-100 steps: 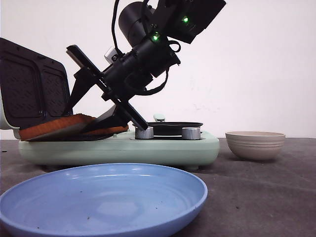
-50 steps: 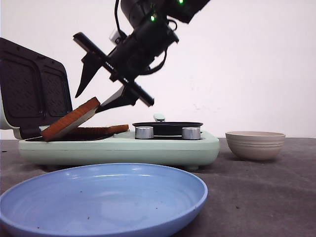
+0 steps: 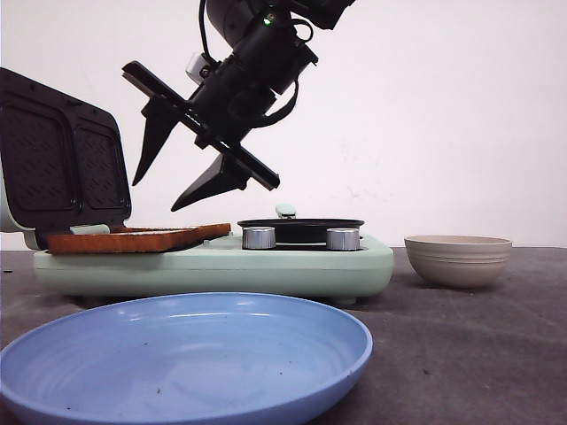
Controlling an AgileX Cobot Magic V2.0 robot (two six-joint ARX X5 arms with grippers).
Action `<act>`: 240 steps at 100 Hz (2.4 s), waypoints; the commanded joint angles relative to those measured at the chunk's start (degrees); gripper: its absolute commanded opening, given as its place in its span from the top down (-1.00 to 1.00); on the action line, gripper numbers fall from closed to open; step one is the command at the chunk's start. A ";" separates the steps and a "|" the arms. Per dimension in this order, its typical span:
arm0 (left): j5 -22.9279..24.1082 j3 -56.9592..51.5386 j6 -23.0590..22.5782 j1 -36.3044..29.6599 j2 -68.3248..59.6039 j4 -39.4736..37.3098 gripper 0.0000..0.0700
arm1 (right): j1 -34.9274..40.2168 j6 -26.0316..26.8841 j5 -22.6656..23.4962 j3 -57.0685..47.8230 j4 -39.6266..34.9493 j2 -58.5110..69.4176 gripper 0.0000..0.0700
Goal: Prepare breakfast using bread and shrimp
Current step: 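Open the right gripper and lift it away from the press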
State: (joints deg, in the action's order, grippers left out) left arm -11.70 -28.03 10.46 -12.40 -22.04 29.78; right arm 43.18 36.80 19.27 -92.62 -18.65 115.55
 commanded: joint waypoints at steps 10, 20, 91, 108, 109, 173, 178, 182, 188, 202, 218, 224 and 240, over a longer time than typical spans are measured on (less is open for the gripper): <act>0.31 -0.31 -0.55 -0.02 0.00 -0.61 0.22 | 0.68 -2.40 -0.24 -1.16 0.63 1.07 0.17; 0.31 -0.31 -0.57 -0.02 0.00 -0.59 0.22 | 0.59 -4.33 -0.35 -1.55 1.11 0.74 0.17; 0.98 -0.31 -0.57 -0.02 0.00 -1.05 0.22 | -6.82 -28.09 -21.22 -2.84 -16.85 -15.65 0.17; 2.78 -0.31 -0.57 -0.02 0.00 -1.07 0.22 | -9.60 -28.72 -21.18 -1.92 -17.14 -19.76 0.18; 2.82 -0.31 -0.57 -0.02 0.00 -1.07 0.22 | -9.75 -28.74 -21.18 -1.81 -17.14 -20.02 0.18; 2.89 -0.31 -0.55 -0.02 0.02 -2.97 0.22 | -12.41 -32.94 -20.17 37.59 -0.39 -52.94 0.22; 2.89 -0.31 -0.52 -0.02 0.02 -3.06 0.22 | -12.39 -32.92 -20.15 40.92 -0.13 -56.13 0.22; 2.89 -0.31 -0.52 -0.02 0.02 -3.10 0.22 | -12.39 -32.92 -20.17 43.58 0.15 -58.66 0.22; 2.89 -0.31 -0.50 -0.02 0.02 -3.17 0.22 | -12.39 -32.68 -20.17 47.65 0.74 -62.55 0.22; 2.89 -0.31 -0.28 -0.02 0.02 -3.26 0.22 | -12.41 -30.60 -20.70 56.94 3.28 -71.82 0.22; 2.89 -0.31 -0.09 -0.02 0.02 -3.43 0.22 | -12.41 -27.04 -20.81 64.76 4.59 -80.59 0.23; 2.89 -0.31 1.01 -0.02 0.02 -4.02 0.22 | -12.41 -26.08 -20.83 66.71 4.50 -82.71 0.23; 2.89 -0.31 2.64 -0.02 0.02 -5.60 0.22 | -12.39 -24.15 -20.81 70.12 4.46 -85.11 0.23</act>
State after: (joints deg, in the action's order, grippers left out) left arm -8.97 -28.03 11.97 -12.40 -22.04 25.21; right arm 30.57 10.63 -1.37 -23.16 -14.74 30.39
